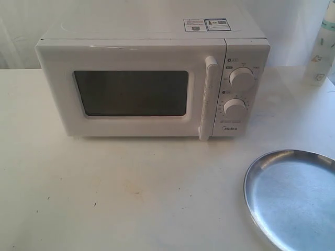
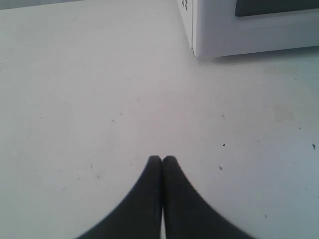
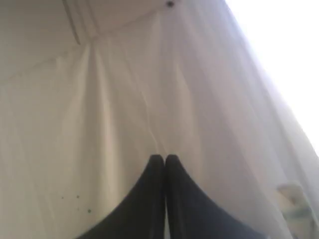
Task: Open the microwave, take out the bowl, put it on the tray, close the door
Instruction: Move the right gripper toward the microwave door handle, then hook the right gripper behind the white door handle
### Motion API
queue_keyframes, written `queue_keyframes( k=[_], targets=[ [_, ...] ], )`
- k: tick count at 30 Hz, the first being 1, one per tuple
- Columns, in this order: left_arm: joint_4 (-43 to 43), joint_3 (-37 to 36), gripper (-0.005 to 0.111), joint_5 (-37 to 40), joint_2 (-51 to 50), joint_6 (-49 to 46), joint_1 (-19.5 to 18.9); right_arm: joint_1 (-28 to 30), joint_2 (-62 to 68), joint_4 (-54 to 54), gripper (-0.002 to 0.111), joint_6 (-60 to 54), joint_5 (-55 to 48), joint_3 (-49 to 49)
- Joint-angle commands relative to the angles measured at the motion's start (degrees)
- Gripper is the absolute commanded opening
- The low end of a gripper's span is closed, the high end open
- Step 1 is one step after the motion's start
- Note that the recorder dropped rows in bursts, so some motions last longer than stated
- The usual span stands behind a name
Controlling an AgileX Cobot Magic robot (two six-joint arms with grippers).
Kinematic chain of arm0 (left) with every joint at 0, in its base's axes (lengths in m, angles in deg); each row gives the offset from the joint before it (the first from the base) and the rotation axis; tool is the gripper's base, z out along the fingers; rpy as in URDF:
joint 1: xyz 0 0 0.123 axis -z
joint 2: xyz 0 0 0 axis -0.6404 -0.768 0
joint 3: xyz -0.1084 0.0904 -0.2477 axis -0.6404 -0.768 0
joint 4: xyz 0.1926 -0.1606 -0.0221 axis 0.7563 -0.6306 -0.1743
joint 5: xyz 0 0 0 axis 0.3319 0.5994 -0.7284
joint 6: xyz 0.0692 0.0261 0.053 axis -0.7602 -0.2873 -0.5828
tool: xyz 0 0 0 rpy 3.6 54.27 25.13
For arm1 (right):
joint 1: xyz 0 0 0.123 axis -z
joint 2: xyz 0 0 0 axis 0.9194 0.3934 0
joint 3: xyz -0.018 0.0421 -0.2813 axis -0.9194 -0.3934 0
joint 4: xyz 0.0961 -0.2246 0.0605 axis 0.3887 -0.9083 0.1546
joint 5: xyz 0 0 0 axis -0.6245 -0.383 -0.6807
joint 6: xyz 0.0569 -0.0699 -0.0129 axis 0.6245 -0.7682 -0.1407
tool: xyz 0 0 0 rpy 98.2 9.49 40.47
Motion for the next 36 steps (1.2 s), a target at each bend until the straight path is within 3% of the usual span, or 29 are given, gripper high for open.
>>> queue_keyframes(
  k=[1,6,10,13,17,19,25,32,36],
  targets=[
    [-0.4,0.2,0.000,0.1,0.1,0.0,0.4,0.1,1.2,-5.9,0.000,2.7,12.3,3.2],
    [-0.4,0.2,0.000,0.1,0.1,0.0,0.4,0.1,13.7,-4.5,0.000,-6.4,13.3,10.9],
    [-0.4,0.2,0.000,0.1,0.1,0.0,0.4,0.1,30.0,-5.3,0.000,-5.5,13.4,16.6],
    [-0.4,0.2,0.000,0.1,0.1,0.0,0.4,0.1,43.9,-19.6,0.000,0.2,17.0,19.7],
    [-0.4,0.2,0.000,0.1,0.1,0.0,0.4,0.1,65.7,-45.5,0.000,3.3,31.1,23.0],
    [-0.4,0.2,0.000,0.1,0.1,0.0,0.4,0.1,74.6,-51.7,0.000,3.3,37.8,24.7],
    [-0.4,0.2,0.000,0.1,0.1,0.0,0.4,0.1,94.3,-49.7,0.000,2.5,39.4,28.7],
    [-0.4,0.2,0.000,0.1,0.1,0.0,0.4,0.1,102.0,-48.8,0.000,-3.0,39.4,33.0],
    [-0.4,0.2,0.000,0.1,0.1,0.0,0.4,-1.3,102.1,-48.8,0.012,-3.0,39.4,34.5]
  ],
)
